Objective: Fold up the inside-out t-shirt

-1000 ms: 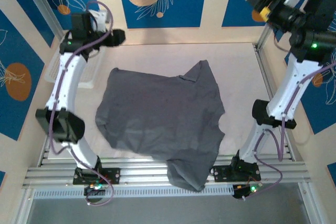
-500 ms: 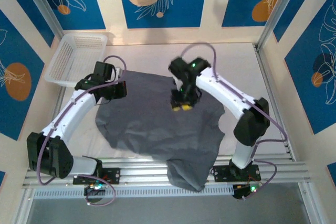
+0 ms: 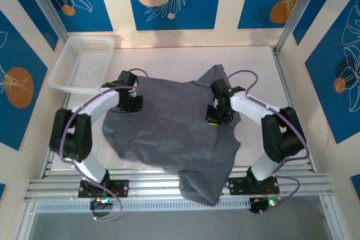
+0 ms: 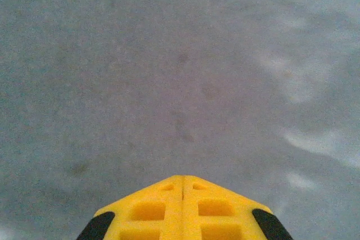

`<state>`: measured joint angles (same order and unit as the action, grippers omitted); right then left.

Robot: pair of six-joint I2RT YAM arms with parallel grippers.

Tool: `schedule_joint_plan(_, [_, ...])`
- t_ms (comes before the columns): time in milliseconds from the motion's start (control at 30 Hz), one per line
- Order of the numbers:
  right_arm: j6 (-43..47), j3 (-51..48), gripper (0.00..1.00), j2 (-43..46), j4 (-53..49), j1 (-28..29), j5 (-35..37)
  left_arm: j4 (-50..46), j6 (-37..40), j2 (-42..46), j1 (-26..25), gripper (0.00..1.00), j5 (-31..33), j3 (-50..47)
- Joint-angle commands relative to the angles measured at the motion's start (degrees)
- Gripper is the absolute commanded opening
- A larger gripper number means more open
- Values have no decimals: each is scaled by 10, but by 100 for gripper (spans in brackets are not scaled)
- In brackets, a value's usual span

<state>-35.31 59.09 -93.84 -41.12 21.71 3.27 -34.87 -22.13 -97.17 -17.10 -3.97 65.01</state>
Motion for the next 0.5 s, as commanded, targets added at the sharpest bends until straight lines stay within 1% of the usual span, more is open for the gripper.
schedule_joint_plan(0, [-43,-11,0,-21,78,-37,6,46,-27,-54,2,0,12,26])
schedule_joint_plan(100, [-53,-4,0,-49,107,-73,-25,77,-50,-99,2,0,18,46])
schedule_joint_plan(233, [-71,27,0,-101,115,-105,-43,91,-73,-157,2,0,27,83])
schedule_joint_plan(333, [-68,89,0,-148,88,-113,-38,105,-84,-194,4,0,22,112])
schedule_joint_plan(467, [-69,216,0,-224,18,-117,-33,97,-90,-255,4,0,3,184])
